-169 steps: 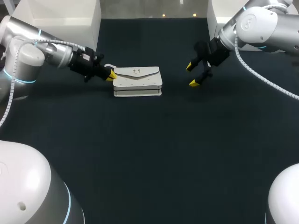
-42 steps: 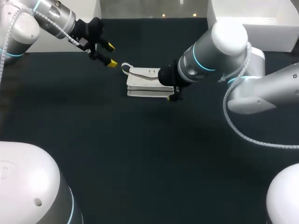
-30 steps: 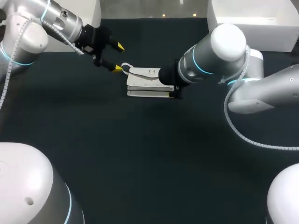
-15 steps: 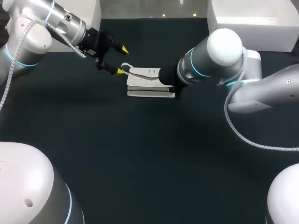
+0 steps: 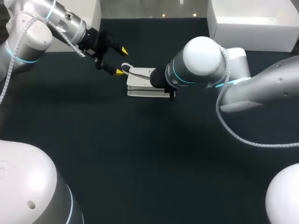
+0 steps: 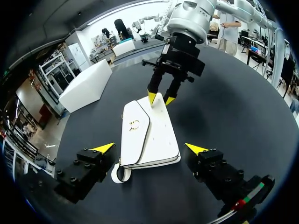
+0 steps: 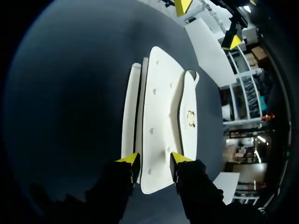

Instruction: Pick up the bag, open it, inspect its contents, close it, and place it on the opposite side

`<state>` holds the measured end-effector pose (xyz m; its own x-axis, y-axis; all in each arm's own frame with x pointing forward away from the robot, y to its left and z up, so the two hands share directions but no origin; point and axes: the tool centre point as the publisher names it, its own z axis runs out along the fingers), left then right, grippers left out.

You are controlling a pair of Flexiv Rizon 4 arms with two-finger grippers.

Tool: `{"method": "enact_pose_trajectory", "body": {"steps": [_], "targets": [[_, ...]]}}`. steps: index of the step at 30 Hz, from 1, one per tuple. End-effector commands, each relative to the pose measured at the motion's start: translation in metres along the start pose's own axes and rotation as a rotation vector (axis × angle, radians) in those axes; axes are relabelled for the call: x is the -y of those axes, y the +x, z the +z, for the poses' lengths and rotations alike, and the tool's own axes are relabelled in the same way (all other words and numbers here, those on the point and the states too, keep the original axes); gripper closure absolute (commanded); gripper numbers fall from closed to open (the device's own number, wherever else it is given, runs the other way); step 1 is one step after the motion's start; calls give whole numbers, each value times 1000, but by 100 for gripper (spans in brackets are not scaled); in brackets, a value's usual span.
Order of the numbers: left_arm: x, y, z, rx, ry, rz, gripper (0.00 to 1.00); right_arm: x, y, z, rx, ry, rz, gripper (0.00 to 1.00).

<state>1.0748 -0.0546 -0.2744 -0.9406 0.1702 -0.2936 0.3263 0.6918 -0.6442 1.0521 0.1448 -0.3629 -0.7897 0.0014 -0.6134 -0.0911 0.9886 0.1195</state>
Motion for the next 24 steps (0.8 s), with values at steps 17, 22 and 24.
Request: {"method": "enact_pose_trajectory", "body": {"steps": [17,22,24], "targets": [[-3,0,4,-28,3,12,0,1,4,1,5,59,20,70],[-2,1,5,-34,1,16,0,2,4,2,8,58,23,71],[-2,1,5,-35,0,18,0,2,4,3,7,58,24,74]]}}
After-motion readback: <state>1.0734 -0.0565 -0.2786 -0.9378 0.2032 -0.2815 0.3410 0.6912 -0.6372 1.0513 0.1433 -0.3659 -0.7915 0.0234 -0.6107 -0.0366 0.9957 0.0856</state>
